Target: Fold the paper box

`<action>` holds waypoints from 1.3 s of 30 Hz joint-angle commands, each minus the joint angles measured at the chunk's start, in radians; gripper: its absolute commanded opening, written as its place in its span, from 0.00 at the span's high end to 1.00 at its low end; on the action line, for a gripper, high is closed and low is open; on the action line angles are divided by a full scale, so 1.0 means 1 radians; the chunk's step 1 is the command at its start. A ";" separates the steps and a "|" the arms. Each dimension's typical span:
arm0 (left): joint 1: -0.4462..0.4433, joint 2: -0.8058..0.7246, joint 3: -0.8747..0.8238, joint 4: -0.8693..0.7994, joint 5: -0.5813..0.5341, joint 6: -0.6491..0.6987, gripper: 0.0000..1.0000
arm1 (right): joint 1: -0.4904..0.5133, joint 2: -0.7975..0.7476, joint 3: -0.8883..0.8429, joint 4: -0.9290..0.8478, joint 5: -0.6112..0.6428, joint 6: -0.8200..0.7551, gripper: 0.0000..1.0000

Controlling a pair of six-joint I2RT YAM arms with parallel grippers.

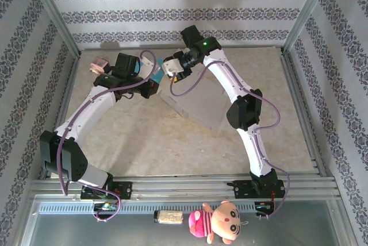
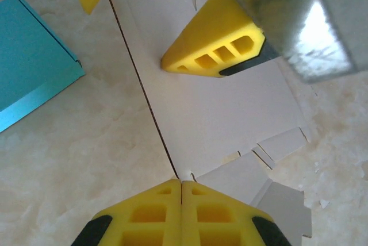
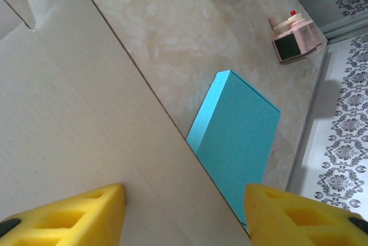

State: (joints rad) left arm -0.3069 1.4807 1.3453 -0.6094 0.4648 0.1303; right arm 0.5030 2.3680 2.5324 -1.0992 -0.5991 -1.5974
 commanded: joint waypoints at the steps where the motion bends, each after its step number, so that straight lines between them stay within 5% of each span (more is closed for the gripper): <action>1: -0.017 0.001 0.028 -0.035 -0.034 0.047 1.00 | 0.021 0.022 0.020 -0.019 0.021 -0.015 0.47; 9: -0.016 -0.047 -0.010 0.028 -0.083 0.028 1.00 | 0.038 0.004 0.004 0.010 0.059 -0.004 0.65; 18: -0.016 -0.085 -0.058 0.094 -0.181 -0.037 1.00 | 0.053 -0.044 -0.057 0.115 0.144 0.089 0.97; 20: -0.016 -0.100 -0.075 0.121 -0.211 -0.064 0.83 | 0.055 -0.054 -0.073 0.141 0.177 0.118 1.00; 22: -0.017 -0.122 -0.094 0.146 -0.236 -0.104 0.55 | 0.060 -0.069 -0.093 0.168 0.225 0.155 1.00; 25: -0.015 -0.170 -0.125 0.179 -0.253 -0.192 0.34 | 0.069 -0.099 -0.134 0.193 0.316 0.209 1.00; 32: 0.055 -0.287 -0.197 0.111 -0.387 -0.518 0.27 | 0.124 -0.230 -0.315 0.328 0.661 0.542 1.00; 36: 0.155 -0.283 -0.250 0.085 -0.272 -0.603 0.27 | 0.163 -0.329 -0.502 0.447 0.860 0.771 1.00; 39: 0.193 -0.264 -0.301 0.159 -0.104 -0.554 0.24 | 0.185 -0.407 -0.635 0.482 0.877 0.863 1.00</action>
State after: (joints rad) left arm -0.1322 1.1965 1.0843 -0.4808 0.2161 -0.3809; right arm 0.6708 2.0293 1.9850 -0.6930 0.1593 -0.9241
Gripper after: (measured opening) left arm 0.755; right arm 0.059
